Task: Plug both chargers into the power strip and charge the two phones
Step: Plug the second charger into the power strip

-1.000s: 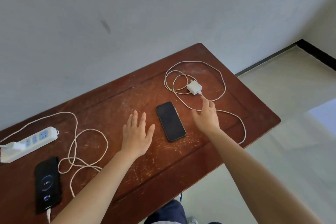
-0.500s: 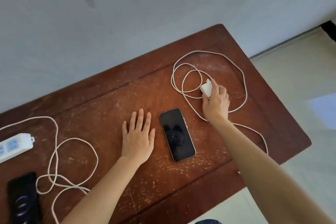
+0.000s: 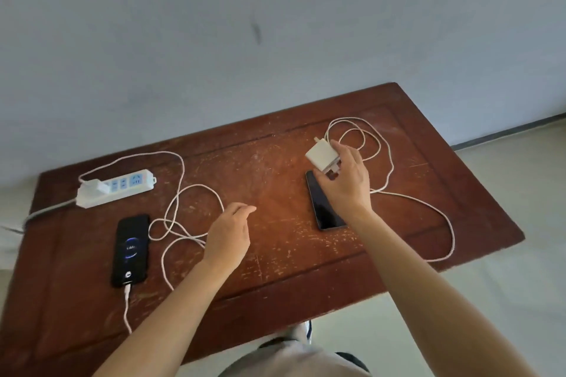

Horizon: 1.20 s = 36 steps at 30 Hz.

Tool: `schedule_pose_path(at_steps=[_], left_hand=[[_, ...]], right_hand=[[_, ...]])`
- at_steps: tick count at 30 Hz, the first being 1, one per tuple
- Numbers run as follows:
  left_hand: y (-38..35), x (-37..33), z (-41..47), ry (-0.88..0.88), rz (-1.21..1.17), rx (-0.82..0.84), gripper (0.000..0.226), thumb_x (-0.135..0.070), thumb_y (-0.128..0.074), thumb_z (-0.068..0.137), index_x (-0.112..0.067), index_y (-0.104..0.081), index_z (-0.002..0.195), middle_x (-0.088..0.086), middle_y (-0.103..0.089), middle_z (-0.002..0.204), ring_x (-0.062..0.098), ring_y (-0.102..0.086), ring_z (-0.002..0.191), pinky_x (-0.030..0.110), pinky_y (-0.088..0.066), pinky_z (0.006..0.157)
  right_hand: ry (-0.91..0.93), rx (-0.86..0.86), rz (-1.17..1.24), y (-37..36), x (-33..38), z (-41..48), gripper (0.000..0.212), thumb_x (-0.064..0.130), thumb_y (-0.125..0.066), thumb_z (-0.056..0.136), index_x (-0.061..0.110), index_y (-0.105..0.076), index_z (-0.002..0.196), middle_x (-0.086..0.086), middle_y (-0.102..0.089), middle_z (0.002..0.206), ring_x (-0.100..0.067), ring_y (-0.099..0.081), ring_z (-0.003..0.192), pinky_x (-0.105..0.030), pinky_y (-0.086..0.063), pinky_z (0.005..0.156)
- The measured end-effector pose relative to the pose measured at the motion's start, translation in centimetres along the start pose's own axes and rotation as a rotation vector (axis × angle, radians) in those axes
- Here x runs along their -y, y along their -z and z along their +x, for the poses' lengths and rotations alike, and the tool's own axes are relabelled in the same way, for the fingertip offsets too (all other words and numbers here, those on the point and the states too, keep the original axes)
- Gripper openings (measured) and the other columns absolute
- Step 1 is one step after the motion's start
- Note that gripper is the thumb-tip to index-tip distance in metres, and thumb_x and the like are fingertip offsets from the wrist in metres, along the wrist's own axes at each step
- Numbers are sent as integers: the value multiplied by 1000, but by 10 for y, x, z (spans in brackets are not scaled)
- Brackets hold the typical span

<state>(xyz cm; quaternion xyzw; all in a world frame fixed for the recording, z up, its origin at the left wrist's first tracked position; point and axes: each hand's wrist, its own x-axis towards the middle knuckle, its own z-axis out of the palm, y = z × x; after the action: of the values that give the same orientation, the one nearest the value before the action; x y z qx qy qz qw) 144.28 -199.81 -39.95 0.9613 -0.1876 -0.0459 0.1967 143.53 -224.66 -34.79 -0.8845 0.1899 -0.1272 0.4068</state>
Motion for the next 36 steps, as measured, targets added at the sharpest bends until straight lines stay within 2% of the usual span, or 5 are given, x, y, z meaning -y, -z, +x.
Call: schedule_pose_path(at_steps=[3, 8, 17, 27, 36], left_hand=[[23, 23, -55, 43, 35, -28, 31, -6, -65, 91, -12, -68, 122, 4, -67, 117, 22, -70, 94, 33, -57, 80], [61, 69, -107, 154, 150, -33, 40, -25, -67, 91, -13, -65, 129, 8, -63, 134, 27, -60, 121, 41, -55, 95], [107, 188, -105, 346, 283, 104, 69, -43, -55, 97, -20, -25, 156, 14, -14, 167, 32, -20, 152, 44, -36, 115], [122, 323, -44, 325, 230, 226, 73, -41, -50, 100, -18, -11, 158, 15, 2, 169, 34, -8, 155, 46, -29, 119], [85, 344, 12, 415, 100, 71, 77, -22, -58, 94, -2, -15, 155, 20, -3, 168, 36, -2, 155, 53, -22, 123]], right_hand=[[62, 75, 45, -22, 19, -47, 64, 18, -80, 82, 17, -53, 141, -6, -52, 135, -20, -55, 119, -26, -50, 89], [166, 178, 12, -58, 58, -92, 65, 26, -81, 83, 22, -52, 142, -4, -54, 134, -21, -60, 116, -32, -55, 87], [330, 298, -72, -145, 135, -86, 52, 34, -80, 83, 17, -57, 126, -3, -64, 128, -20, -68, 105, -29, -57, 77], [347, 478, -225, -287, 207, -38, 49, 18, -82, 80, 13, -65, 126, -6, -57, 127, -23, -64, 104, -29, -57, 83], [470, 685, -324, -337, 210, 16, 42, 7, -72, 86, 9, -63, 126, -9, -61, 132, -27, -64, 111, -32, -60, 83]])
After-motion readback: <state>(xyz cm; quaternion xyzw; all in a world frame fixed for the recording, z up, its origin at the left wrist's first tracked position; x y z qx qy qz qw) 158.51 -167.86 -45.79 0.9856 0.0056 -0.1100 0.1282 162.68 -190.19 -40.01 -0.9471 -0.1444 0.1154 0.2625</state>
